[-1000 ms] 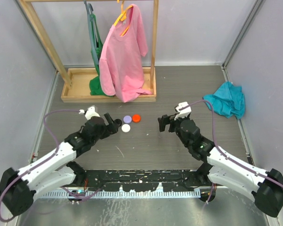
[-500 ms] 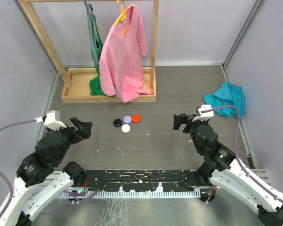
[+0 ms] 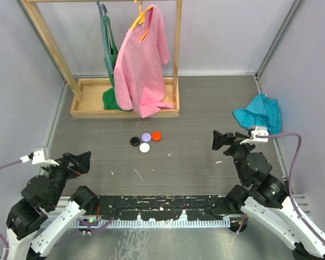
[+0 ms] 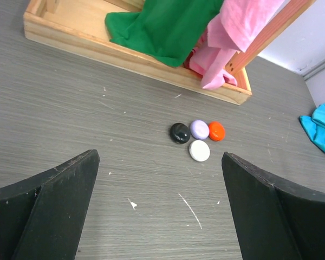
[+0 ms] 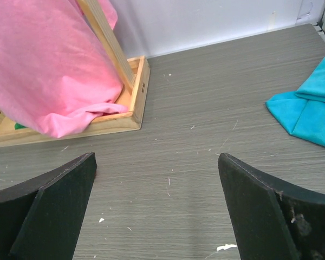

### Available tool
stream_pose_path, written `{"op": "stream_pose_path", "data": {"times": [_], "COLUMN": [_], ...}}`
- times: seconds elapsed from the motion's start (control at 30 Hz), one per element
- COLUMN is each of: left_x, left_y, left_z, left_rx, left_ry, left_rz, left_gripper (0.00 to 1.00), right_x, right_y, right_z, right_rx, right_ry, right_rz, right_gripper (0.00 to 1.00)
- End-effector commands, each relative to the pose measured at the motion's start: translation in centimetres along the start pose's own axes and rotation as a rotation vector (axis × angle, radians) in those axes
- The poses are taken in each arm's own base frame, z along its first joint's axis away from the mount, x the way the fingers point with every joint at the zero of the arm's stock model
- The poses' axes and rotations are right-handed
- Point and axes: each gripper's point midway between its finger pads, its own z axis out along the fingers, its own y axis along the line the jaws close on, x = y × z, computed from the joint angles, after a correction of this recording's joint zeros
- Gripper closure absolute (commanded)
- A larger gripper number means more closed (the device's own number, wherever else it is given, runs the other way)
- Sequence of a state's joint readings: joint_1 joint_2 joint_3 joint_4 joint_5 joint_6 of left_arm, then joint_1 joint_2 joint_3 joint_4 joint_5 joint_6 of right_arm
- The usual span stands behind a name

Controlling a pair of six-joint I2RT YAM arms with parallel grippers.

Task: Insert the wireless bluetooth earbuds into the charging case
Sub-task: Reset both arms

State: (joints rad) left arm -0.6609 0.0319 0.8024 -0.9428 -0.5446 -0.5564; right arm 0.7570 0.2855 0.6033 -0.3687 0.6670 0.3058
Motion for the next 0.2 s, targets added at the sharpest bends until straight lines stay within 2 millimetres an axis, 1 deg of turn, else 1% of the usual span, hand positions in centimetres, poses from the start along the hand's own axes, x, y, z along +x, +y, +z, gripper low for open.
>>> {"op": "stream_pose_path", "data": {"times": [0.0, 0.17], "left_x": [-0.17, 0.36], "left_y": [1.56, 1.01], "left_z": [-0.23, 0.20], "left_rx": [-0.059, -0.036], "left_ry": [-0.031, -0.013], "left_rz": [0.019, 0.037], "left_gripper": [0.02, 0.02], "right_x": [-0.36, -0.49], "right_y": [-0.06, -0.08], "right_z": [0.08, 0.15], "right_rx": [0.007, 0.012], "right_ry": [-0.017, -0.020], "right_rz": [0.010, 0.004], "right_gripper": [0.00, 0.00]}}
